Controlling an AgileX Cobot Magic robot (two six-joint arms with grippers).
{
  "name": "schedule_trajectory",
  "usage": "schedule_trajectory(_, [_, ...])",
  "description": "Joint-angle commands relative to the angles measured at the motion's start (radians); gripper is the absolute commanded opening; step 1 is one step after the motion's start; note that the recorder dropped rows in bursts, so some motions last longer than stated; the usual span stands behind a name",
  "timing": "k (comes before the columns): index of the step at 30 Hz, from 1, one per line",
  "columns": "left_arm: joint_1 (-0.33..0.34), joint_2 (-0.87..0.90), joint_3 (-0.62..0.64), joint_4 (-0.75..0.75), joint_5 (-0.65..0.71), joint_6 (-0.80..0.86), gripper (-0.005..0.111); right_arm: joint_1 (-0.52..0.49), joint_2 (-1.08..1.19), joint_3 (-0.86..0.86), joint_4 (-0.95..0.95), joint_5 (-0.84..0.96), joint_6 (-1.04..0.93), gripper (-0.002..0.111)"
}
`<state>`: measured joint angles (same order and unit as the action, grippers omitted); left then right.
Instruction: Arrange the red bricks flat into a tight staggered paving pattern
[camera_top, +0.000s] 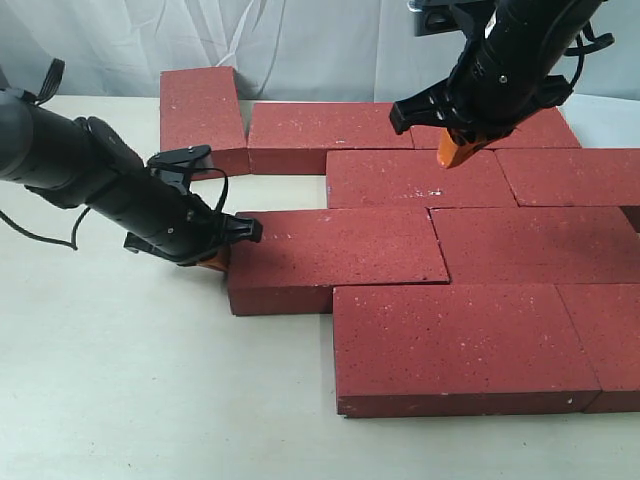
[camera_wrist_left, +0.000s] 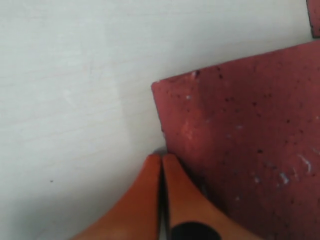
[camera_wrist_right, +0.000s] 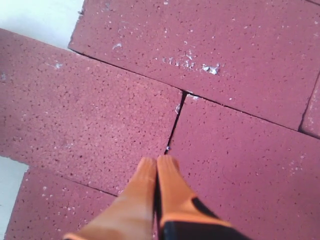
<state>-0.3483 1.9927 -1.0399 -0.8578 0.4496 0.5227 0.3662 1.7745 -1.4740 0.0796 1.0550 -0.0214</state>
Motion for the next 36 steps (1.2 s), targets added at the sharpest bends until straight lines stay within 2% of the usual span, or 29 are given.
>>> schedule_trajectory(1, [-0.023,0.021,0.01,-0.024,0.002,0.005,0.0,-0.005,-0.008,0.006,-0.003,-0.001,0.0,-0.001])
schedule_trajectory(7, [-0.02,0.021,0.01,0.014,-0.023,0.024,0.0,-0.005,-0.007,0.006,0.0,-0.011,0.0,-0.001])
schedule_trajectory(12, [0.051,0.003,0.01,0.025,-0.013,0.012,0.0,-0.005,-0.003,0.08,0.0,-0.053,0.0,-0.001])
schedule_trajectory(15, [0.07,-0.019,0.01,0.019,-0.006,0.012,0.0,-0.005,0.002,0.17,0.023,-0.158,-0.009,-0.001])
schedule_trajectory(21, [0.053,-0.033,0.01,-0.007,-0.006,0.012,0.0,0.006,0.044,0.244,0.198,-0.227,-0.117,-0.001])
schedule_trajectory(30, [-0.022,-0.032,0.01,-0.048,-0.029,0.012,0.0,0.025,0.14,0.27,0.18,-0.255,-0.117,-0.001])
schedule_trajectory(33, [-0.022,-0.034,0.01,-0.045,-0.026,0.012,0.0,0.025,0.143,0.27,0.178,-0.246,-0.117,-0.001])
schedule_trajectory(36, [0.015,-0.061,0.01,0.006,0.002,0.01,0.0,0.025,0.111,0.27,0.178,-0.258,-0.117,-0.001])
